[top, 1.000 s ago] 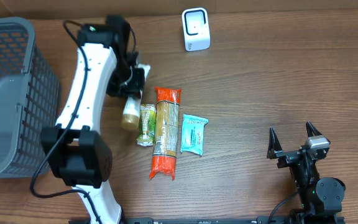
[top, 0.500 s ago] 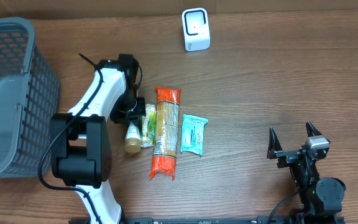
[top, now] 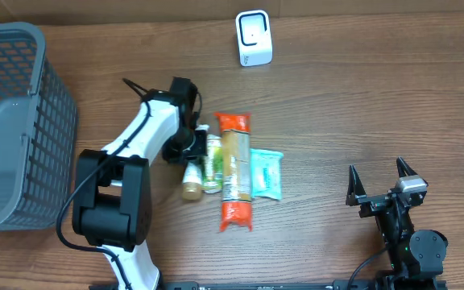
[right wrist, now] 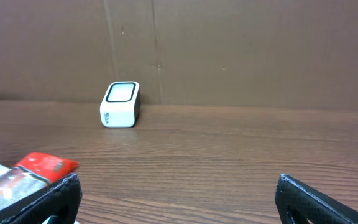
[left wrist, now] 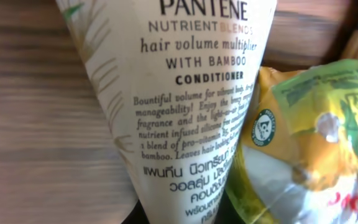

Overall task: Scan the item barcode
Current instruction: 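Lift the tube out of the basket and lower it left of the pouch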

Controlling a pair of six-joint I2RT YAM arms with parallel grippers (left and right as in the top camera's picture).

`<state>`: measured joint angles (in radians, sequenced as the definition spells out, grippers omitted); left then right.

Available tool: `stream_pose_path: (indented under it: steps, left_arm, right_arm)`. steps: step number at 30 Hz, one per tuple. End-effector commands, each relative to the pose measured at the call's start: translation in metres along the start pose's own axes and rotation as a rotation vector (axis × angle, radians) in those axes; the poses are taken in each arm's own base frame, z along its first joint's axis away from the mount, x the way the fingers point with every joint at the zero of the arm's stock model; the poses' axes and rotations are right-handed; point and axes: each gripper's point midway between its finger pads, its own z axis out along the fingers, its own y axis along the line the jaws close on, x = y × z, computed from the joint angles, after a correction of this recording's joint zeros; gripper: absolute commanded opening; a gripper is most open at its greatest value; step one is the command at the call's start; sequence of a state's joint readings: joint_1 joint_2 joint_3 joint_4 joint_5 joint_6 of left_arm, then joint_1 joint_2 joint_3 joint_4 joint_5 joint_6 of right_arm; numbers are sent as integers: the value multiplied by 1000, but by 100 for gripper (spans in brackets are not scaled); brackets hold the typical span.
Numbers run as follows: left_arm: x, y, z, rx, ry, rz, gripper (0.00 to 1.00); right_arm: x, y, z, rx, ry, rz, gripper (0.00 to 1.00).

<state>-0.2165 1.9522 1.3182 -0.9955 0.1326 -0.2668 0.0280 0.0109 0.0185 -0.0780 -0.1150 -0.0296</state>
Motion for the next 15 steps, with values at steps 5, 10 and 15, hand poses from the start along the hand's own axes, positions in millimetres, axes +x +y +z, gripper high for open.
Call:
stream_pose_path:
  steps: [5, 10, 15]
  left_arm:
    - [14, -20, 12, 102, 70, -19, 8]
    - [8, -7, 9, 109, 61, -53, 93]
    - [0, -5, -5, 115, 44, -62, 100]
  right_arm:
    - [2, 0, 0, 4, -2, -1, 100]
    - [2, -1, 0, 4, -2, -1, 100]
    - [2, -1, 0, 4, -2, -1, 100]
